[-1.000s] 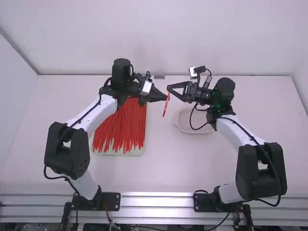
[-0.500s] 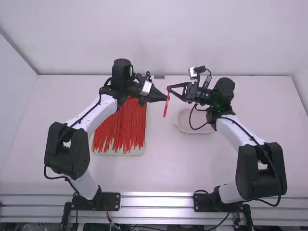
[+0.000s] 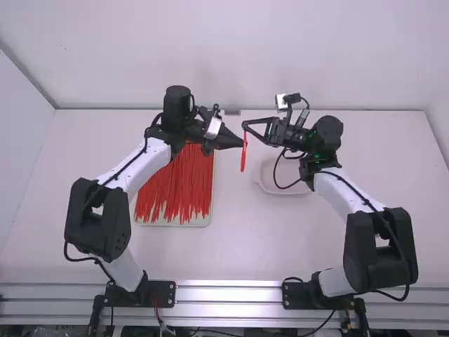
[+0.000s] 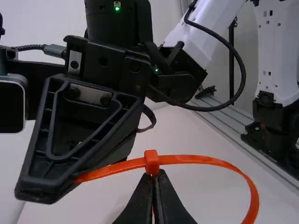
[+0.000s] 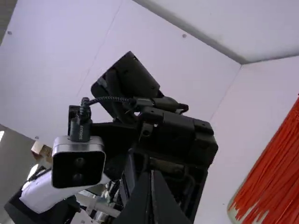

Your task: Fasten the cable tie

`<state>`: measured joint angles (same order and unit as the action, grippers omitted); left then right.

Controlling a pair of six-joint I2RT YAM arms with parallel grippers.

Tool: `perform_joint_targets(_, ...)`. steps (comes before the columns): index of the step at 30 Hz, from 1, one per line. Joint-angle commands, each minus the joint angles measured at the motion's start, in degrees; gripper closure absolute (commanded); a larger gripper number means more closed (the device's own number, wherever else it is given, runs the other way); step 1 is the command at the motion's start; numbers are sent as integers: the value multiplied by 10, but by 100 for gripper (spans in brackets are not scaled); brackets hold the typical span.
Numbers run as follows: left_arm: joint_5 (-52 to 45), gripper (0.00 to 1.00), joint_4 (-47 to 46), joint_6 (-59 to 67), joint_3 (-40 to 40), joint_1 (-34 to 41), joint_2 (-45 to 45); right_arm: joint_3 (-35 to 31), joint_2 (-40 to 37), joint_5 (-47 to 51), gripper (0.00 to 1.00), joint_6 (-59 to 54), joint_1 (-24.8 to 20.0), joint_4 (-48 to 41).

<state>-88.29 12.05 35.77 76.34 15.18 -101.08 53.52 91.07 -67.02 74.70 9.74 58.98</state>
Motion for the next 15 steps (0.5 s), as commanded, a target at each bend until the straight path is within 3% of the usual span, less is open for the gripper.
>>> perform_joint_targets(1, 7, 98, 2, -5, 1, 6, 10, 26, 3, -24, 100, 5, 8, 4)
perform_joint_targets(15, 9, 98, -8, -4, 1, 2, 10, 54, 3, -41, 100, 1, 6, -9)
